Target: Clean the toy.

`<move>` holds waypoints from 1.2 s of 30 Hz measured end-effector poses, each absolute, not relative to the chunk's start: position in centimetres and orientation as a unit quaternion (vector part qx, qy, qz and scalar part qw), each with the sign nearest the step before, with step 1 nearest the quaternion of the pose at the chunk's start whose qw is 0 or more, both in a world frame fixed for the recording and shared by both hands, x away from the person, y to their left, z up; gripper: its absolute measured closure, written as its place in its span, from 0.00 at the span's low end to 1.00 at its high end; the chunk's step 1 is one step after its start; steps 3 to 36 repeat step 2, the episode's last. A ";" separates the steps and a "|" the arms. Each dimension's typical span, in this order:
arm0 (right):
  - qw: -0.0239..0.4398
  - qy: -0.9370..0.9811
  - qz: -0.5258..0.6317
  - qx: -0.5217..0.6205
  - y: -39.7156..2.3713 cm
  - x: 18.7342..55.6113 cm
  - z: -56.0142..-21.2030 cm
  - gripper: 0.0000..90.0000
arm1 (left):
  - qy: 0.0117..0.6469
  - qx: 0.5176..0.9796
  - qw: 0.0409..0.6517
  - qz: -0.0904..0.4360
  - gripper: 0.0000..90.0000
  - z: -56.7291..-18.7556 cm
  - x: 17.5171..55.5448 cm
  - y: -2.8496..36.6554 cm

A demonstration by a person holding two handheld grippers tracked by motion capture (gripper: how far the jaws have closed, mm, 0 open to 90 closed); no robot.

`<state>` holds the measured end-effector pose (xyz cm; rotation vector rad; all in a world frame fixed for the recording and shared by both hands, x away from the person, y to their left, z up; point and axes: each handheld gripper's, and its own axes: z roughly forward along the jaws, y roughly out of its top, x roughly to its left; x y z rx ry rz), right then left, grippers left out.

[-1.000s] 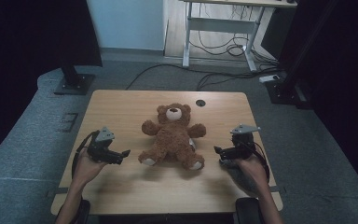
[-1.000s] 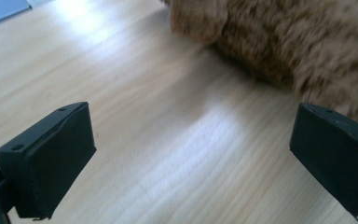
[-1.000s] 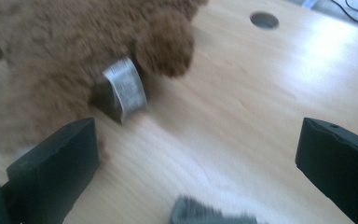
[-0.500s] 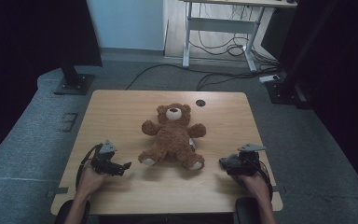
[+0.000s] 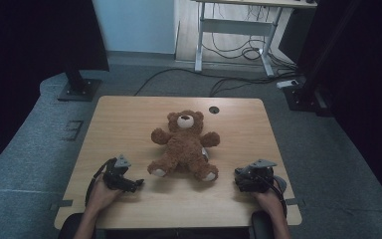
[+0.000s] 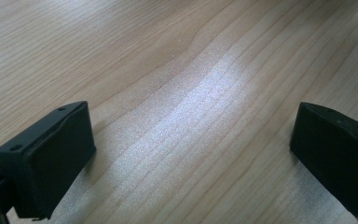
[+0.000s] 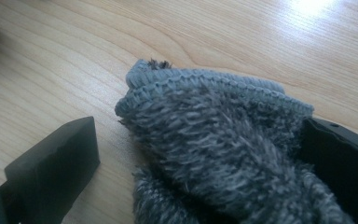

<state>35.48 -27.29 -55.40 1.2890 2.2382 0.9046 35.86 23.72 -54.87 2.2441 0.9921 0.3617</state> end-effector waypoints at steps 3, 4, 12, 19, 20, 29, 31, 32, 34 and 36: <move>0.201 0.800 0.325 0.462 -27.3 35.5 -55.4 0.00 | 0.380 0.855 0.324 0.139 0.00 -54.9 35.9 23.7; 0.201 0.800 0.325 0.462 -27.3 35.5 -55.4 0.00 | 0.380 0.855 0.324 0.139 0.00 -54.9 35.9 23.7; 0.201 0.800 0.325 0.462 -27.3 35.5 -55.4 0.00 | 0.380 0.855 0.324 0.139 0.00 -54.9 35.9 23.7; 0.201 0.800 0.325 0.462 -27.3 35.5 -55.4 0.00 | 0.380 0.855 0.324 0.139 0.00 -54.9 35.9 23.7; 0.201 0.800 0.325 0.462 -27.3 35.5 -55.4 0.00 | 0.380 0.855 0.324 0.139 0.00 -54.9 35.9 23.7; 0.201 0.800 0.325 0.462 -27.3 35.5 -55.4 0.00 | 0.380 0.855 0.324 0.139 0.00 -54.9 35.9 23.7; 0.201 0.800 0.325 0.462 -27.3 35.5 -55.4 0.00 | 0.380 0.855 0.324 0.139 0.00 -54.9 35.9 23.7; 0.201 0.800 0.325 0.462 -27.3 35.5 -55.4 0.00 | 0.380 0.855 0.324 0.139 0.00 -54.9 35.9 23.7; 0.201 0.800 0.325 0.462 -27.3 35.5 -55.4 0.00 | 0.380 0.855 0.324 0.139 0.00 -54.9 35.9 23.7; 0.201 0.800 0.325 0.462 -27.3 35.5 -55.4 0.00 | 0.380 0.855 0.324 0.139 0.00 -54.9 35.9 23.7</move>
